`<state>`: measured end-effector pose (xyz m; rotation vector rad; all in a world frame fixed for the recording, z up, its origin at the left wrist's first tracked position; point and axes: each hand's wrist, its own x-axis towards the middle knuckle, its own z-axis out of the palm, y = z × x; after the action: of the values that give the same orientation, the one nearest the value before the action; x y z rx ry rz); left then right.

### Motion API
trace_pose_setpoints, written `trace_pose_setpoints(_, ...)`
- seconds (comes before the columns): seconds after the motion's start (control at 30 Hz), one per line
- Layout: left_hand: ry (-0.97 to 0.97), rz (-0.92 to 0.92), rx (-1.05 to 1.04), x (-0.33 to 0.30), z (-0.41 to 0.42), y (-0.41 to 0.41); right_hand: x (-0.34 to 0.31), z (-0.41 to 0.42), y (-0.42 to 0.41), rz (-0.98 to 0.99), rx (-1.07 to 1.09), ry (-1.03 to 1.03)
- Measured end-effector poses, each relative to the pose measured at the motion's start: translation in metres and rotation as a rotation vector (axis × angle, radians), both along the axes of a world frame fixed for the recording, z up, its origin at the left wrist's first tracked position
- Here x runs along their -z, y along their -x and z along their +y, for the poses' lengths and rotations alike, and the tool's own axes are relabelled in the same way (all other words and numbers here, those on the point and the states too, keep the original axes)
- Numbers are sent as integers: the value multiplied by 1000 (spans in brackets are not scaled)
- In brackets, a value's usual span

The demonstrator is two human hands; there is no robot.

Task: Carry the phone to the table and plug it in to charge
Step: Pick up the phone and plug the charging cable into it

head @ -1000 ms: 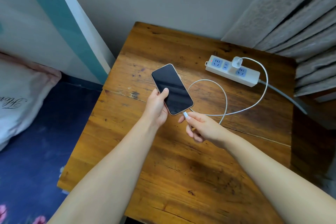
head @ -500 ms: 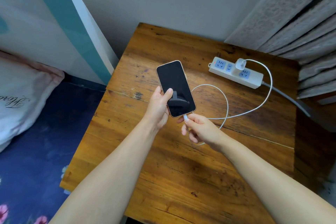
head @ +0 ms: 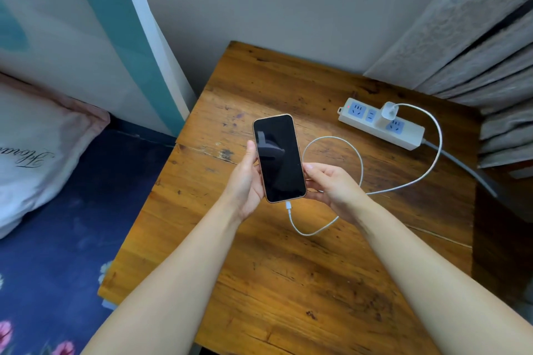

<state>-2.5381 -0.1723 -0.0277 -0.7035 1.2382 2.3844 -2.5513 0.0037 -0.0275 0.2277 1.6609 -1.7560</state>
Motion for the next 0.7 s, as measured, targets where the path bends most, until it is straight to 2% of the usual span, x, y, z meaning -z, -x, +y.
trace_pose_setpoints(0.7, -8, -33, -37, 13, -25, -10, 11, -26, -5, -30, 70, -12)
